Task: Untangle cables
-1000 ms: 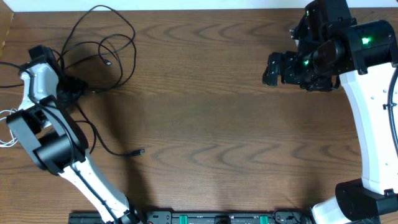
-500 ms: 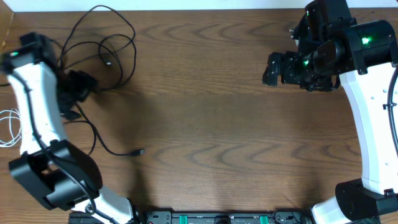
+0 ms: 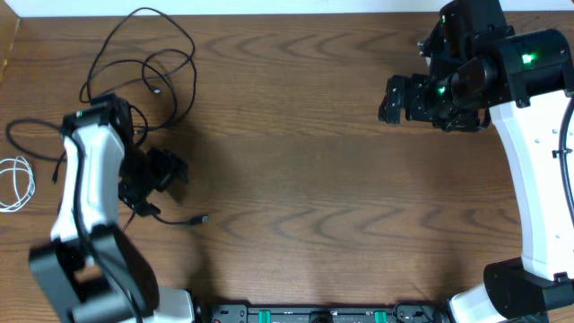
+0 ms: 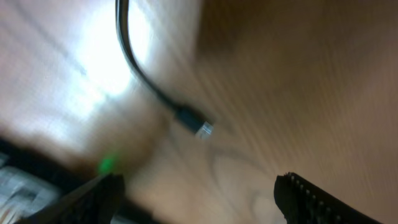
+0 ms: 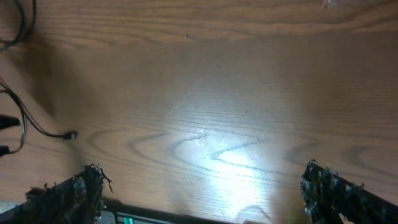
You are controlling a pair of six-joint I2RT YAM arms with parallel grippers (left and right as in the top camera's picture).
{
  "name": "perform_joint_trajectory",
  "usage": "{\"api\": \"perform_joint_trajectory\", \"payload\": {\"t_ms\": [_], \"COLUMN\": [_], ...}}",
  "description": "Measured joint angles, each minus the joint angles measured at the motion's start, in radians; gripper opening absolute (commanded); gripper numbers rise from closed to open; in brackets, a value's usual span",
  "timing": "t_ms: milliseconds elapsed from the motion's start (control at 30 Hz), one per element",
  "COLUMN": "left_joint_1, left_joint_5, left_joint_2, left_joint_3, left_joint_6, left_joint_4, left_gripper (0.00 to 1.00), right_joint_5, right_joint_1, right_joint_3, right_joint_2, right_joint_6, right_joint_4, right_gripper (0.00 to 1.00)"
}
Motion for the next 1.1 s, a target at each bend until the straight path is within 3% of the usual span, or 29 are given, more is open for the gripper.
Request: {"api": "perform_joint_trajectory", "payload": {"t_ms": [167,333,433,500,567,1000,1100], "left_joint_1": [0.000,0.000,0.000,0.000,0.000,0.000,0.000], "left_joint_5": [0.006,0.009,0.011,0.010,-0.003,-0.122,-0.134], "left_joint_2": [-0.138,-0.138,-0.137,-0.136,-0.136,-0.114,-0.097], "left_joint_3": [-0.193,-0.376,-0.442,-0.459,-0.461,-0.484,-0.485], "left_joint_6": [-0.105,-0.217,-0.274,-0.311,-0.361,-0.444,-0.447], "left_joint_4": [0.116,0.266,0.367,0.404,0.439,0.478,0.505], "left_gripper": [0.79,0.70,0.68,0.66,0.57,0.46,0.39], "right_joint_5": [0.000,0.000,0.000,0.000,0.000,0.000,0.000], "right_joint_1": [0.000,0.000,0.000,0.000,0.000,0.000,0.000], "right_joint_3": [0.000,0.000,0.000,0.000,0.000,0.000,0.000], "right_joint_2": [0.000,0.000,0.000,0.000,0.000,0.000,0.000], "right_joint_6": [0.000,0.000,0.000,0.000,0.000,0.000,0.000], "right_joint_4": [0.001,0.002,0.002,0.002,0.002,0.002,0.002], "right_gripper": [0.99,0.99,0.99,0.99,0.99,0.99,0.99]}}
